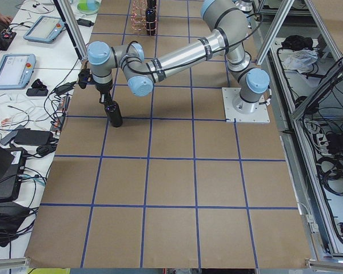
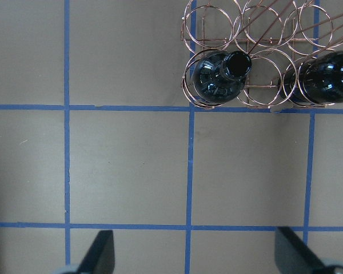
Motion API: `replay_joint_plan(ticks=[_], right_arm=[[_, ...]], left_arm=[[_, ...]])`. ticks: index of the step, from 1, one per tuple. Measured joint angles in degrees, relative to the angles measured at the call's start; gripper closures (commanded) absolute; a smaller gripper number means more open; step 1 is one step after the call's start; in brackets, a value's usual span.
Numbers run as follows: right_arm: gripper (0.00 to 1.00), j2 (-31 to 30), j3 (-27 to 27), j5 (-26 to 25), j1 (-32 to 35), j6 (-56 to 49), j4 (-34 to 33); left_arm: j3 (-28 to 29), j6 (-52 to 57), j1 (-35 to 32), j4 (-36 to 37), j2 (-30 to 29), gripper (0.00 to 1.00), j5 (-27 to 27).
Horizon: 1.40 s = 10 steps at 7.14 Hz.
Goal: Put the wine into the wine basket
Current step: 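Carry the bottle with the left gripper toward the table center, set upright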
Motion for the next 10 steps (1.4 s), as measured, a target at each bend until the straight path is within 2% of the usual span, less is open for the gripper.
replay_joint_plan(ticks=[4,6,10], right_arm=[[0.0,0.0,0.0,0.0,0.0,0.0,0.0],[0.0,0.0,0.0,0.0,0.0,0.0,0.0],[0.0,0.0,0.1,0.0,0.1,0.0,0.1]], left_arm=[[-0.1,-1.3,-2.4,-3.1,4.0,1.0,0.7],[-2.1,-7.0,-7.4,-3.4,7.3,1.0,0.9],[-10.9,-22.3,-19.9,-2.9,13.8,1.0,1.3]])
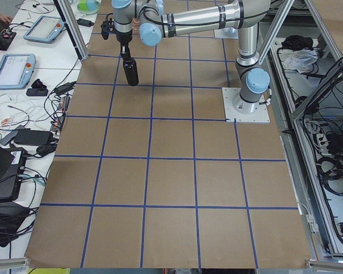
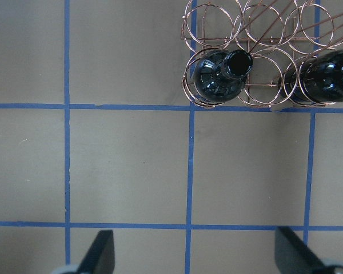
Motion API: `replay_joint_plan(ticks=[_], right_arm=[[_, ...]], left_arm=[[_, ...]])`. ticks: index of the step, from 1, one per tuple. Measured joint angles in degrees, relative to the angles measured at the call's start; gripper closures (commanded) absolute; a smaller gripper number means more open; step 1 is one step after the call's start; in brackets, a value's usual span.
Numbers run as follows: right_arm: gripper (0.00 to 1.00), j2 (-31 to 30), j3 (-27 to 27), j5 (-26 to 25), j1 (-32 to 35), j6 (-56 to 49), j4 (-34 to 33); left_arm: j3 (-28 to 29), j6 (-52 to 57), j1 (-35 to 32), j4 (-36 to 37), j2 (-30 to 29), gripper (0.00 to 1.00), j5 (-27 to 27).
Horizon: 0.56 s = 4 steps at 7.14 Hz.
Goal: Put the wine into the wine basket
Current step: 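Carry the bottle with the left gripper toward the table center, set upright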
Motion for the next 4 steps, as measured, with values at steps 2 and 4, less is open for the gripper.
replay_joint_plan(ticks=[2,4], right_arm=[[0.0,0.0,0.0,0.0,0.0,0.0,0.0],[0.0,0.0,0.0,0.0,0.0,0.0,0.0]], left_arm=[[-3.5,-7.2,-6.9,0.0,2.6,1.0,0.3],[-6.3,-11.6,-12.8,0.3,3.7,1.0,0.2]])
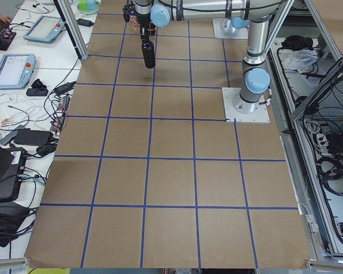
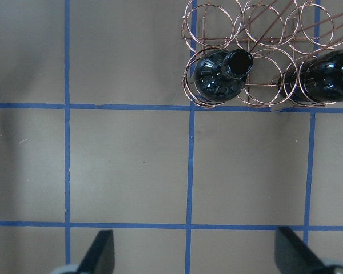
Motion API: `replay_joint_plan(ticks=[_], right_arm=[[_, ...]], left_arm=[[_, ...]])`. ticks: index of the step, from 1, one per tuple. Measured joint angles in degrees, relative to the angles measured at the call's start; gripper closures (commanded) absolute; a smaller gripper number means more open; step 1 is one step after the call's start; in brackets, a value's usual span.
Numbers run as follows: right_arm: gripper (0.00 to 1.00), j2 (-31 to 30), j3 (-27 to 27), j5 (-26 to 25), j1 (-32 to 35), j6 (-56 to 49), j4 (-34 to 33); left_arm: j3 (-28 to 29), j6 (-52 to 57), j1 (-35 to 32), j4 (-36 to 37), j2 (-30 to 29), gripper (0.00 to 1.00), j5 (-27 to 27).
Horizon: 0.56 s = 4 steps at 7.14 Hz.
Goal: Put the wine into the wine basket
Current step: 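Carry the bottle with the left gripper toward the table center, set upright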
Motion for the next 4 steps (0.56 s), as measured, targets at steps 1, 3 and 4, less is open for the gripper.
replay_joint_plan(ticks=[1,3,4], right_arm=[[0.0,0.0,0.0,0.0,0.0,0.0,0.0],[0.0,0.0,0.0,0.0,0.0,0.0,0.0],[0.0,0.0,0.0,0.0,0.0,0.0,0.0]], left_arm=[[-1.3,-1.1,-2.5,0.3,0.0,1.0,0.0],[-4.1,-1.7,-5.5,2.0,0.0,1.0,0.1],[-4.9,-1.8,-6.0,2.8,-0.1,1.0,0.1]])
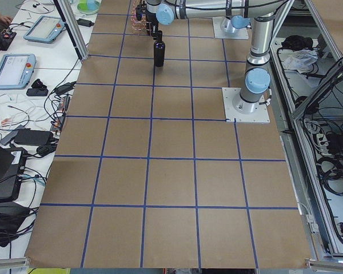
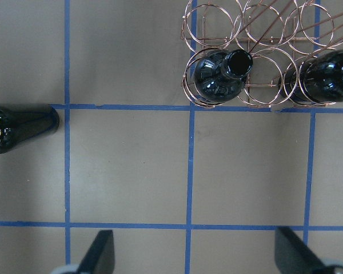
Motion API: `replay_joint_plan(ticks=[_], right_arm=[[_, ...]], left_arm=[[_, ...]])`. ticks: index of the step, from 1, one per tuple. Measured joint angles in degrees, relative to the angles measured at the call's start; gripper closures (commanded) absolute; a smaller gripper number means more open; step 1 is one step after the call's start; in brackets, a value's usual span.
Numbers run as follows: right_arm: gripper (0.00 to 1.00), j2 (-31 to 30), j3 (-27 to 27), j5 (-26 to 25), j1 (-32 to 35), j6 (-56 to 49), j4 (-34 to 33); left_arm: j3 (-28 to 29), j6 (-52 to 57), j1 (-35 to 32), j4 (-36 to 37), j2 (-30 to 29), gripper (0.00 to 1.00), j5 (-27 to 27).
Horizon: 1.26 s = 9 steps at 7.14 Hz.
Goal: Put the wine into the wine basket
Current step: 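Carry the bottle with the left gripper toward the table center, set upright, then open the left gripper and raise it away from the bottle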
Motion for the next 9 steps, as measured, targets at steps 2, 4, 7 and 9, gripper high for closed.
replay_joint_plan(ticks=[2,4,7,9], right_arm=[[0.0,0.0,0.0,0.0,0.0,0.0,0.0],[0.0,0.0,0.0,0.0,0.0,0.0,0.0],[0.0,0.0,0.0,0.0,0.0,0.0,-0.1],[0.0,0.8,-0.9,0.4,0.1,0.4,-0.7]], left_arm=[[-0.4,0.2,-0.2,2.1,-0.3,1.0,0.0],[-0.3,0.6,0.1,2.7,0.3,1.0,0.0],[0.4,3.6,2.6,1.8,1.9,0.79,1.3],[0.9,7.6,6.4,-0.5,3.7,0.11,3.3]])
